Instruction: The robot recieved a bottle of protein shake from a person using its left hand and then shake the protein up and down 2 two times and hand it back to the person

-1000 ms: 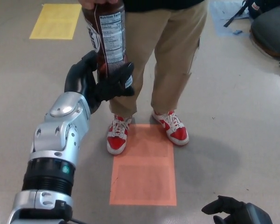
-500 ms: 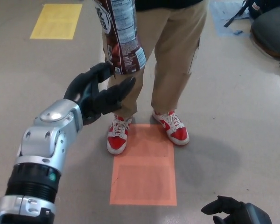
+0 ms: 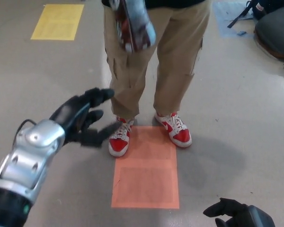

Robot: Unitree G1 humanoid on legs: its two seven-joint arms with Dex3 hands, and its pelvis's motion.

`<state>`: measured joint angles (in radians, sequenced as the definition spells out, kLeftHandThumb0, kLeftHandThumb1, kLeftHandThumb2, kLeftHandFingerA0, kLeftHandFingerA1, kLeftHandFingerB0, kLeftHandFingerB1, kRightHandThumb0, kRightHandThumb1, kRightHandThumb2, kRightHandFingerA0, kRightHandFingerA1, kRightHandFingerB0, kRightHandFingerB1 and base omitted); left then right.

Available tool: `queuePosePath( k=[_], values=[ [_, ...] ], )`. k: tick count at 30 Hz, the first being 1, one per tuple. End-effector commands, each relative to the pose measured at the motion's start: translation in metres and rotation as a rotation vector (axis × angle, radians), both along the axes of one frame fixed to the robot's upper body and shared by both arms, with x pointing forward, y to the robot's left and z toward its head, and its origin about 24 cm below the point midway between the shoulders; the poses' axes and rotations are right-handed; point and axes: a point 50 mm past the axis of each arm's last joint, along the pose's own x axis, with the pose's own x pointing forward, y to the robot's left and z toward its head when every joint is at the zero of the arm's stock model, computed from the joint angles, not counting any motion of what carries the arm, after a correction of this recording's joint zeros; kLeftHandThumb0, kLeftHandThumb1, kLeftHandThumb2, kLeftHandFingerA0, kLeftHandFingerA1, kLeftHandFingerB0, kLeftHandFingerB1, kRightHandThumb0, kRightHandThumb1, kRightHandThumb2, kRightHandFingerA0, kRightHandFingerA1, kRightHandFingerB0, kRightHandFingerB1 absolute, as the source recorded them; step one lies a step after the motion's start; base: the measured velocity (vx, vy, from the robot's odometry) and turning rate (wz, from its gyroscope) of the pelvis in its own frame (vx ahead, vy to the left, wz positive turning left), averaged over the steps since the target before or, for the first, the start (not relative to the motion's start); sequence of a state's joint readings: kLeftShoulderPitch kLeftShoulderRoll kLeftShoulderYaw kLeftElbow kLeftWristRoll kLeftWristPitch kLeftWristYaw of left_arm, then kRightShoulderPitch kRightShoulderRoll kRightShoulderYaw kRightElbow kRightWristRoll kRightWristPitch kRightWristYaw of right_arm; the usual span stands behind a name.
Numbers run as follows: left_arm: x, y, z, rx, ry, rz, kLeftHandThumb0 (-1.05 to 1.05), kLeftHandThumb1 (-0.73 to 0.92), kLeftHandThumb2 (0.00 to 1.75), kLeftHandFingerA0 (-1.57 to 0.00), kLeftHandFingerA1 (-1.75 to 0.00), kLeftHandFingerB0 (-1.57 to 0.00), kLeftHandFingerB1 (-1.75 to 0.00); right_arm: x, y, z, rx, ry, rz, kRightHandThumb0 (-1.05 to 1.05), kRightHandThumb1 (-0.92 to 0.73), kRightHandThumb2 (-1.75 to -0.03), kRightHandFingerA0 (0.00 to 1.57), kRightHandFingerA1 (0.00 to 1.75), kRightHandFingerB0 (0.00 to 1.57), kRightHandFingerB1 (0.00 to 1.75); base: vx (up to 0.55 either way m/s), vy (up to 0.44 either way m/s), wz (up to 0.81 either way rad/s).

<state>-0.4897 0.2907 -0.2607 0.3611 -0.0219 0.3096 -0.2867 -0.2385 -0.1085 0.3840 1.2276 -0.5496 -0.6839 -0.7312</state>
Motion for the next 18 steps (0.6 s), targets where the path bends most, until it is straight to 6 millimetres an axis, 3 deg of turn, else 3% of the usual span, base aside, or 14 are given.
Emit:
queuePosePath(
  k=[1,9,18],
  values=[
    [-0.035,0.024,-0.032,0.474,-0.196,-0.108,-0.86,0.56,0.88,-0.22,-0.42,-0.16,-0.38,-0.003,-0.001,-0.002,-0.008,0.017,0.009,-0.16,-0.68,-0.73,1.04,0.62,0.89,0.66,0.0,0.0,0.0],
    [-0.066,0.046,-0.076,0.625,-0.156,-0.127,-0.84,0.56,0.88,-0.26,-0.43,-0.19,-0.39,-0.001,0.0,-0.003,-0.015,0.029,0.009,-0.16,-0.69,-0.73,1.03,0.61,0.89,0.65,0.0,0.0,0.0],
    [-0.082,0.072,-0.101,0.66,-0.115,-0.051,-0.78,0.51,0.83,-0.29,-0.45,-0.12,-0.37,0.011,0.003,0.004,0.004,0.005,0.004,-0.13,-0.67,-0.74,1.06,0.59,0.91,0.65,0.0,0.0,0.0]
  ],
)
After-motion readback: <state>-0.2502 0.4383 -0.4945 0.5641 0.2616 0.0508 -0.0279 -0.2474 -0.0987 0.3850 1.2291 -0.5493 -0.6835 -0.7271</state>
